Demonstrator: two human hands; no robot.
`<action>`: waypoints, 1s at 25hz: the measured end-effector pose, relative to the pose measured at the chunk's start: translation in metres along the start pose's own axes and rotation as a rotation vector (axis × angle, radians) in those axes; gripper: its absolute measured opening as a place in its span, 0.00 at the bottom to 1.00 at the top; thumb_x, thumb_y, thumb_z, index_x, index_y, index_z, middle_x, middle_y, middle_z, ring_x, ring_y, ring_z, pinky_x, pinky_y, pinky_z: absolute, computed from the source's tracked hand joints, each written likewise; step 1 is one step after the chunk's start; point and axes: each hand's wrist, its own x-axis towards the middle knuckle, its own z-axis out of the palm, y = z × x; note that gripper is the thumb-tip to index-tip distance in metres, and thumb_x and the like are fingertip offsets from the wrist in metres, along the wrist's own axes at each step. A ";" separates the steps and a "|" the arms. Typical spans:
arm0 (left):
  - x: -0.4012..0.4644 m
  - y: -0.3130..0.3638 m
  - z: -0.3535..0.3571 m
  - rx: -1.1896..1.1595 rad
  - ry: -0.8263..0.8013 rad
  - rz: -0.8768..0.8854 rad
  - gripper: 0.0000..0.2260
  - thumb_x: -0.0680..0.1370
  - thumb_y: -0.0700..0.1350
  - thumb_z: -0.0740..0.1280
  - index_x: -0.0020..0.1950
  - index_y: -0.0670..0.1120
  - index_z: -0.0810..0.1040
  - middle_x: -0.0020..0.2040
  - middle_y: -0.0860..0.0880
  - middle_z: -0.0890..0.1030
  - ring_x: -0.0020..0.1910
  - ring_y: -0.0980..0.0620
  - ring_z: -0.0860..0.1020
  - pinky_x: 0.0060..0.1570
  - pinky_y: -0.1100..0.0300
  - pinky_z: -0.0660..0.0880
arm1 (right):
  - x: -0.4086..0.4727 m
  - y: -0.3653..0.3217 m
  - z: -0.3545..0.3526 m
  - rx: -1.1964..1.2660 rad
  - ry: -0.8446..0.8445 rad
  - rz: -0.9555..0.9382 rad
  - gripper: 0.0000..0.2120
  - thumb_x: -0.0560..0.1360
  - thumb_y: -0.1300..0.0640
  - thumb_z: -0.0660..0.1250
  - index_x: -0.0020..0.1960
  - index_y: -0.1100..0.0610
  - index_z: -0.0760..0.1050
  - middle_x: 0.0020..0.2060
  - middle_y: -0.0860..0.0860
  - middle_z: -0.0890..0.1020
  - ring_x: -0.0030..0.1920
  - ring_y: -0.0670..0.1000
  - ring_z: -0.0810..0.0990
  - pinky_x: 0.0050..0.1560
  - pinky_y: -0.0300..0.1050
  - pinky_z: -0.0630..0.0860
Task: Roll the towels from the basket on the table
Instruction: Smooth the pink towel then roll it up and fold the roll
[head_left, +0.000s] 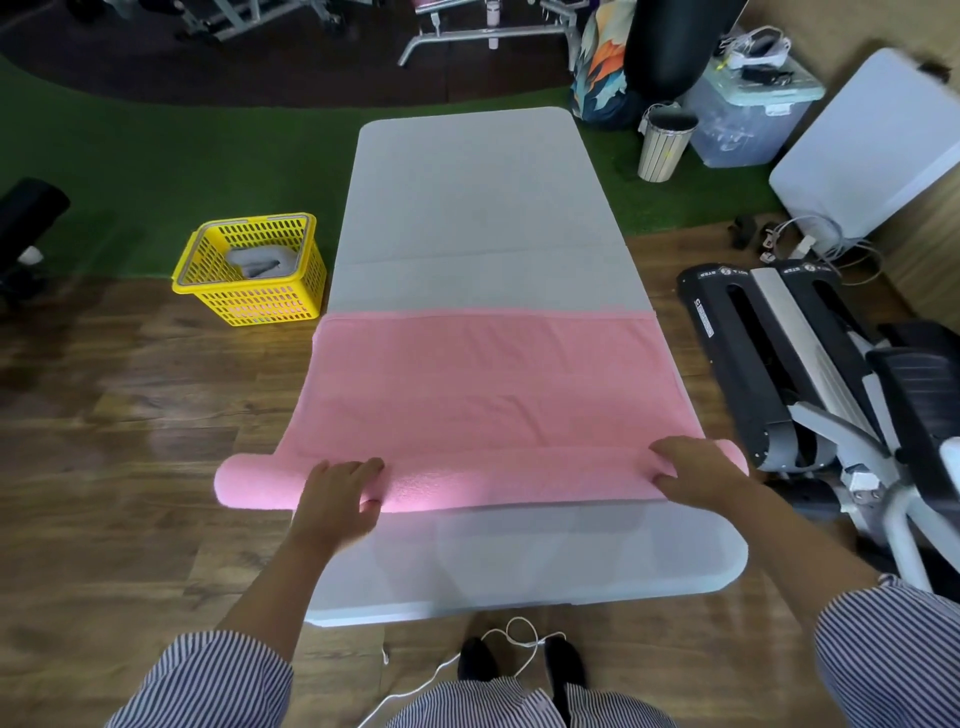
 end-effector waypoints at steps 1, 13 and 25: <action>0.000 -0.004 0.000 -0.031 -0.018 0.006 0.21 0.65 0.44 0.65 0.57 0.48 0.77 0.44 0.48 0.84 0.42 0.45 0.82 0.51 0.44 0.74 | -0.001 0.001 -0.002 -0.004 -0.039 0.024 0.23 0.75 0.50 0.60 0.69 0.52 0.66 0.67 0.48 0.71 0.67 0.51 0.68 0.66 0.46 0.61; -0.028 -0.051 0.005 0.089 0.111 -0.166 0.30 0.61 0.27 0.74 0.61 0.42 0.74 0.55 0.41 0.79 0.56 0.39 0.79 0.56 0.29 0.69 | -0.018 0.018 0.031 0.148 0.235 -0.139 0.24 0.67 0.57 0.66 0.61 0.62 0.74 0.56 0.56 0.77 0.57 0.58 0.75 0.67 0.54 0.64; -0.026 -0.062 -0.002 0.095 0.082 -0.136 0.20 0.67 0.33 0.71 0.58 0.44 0.78 0.56 0.46 0.81 0.53 0.42 0.80 0.56 0.31 0.70 | -0.014 0.012 0.031 0.153 0.219 -0.041 0.19 0.74 0.60 0.64 0.65 0.58 0.72 0.62 0.53 0.76 0.63 0.54 0.72 0.72 0.43 0.45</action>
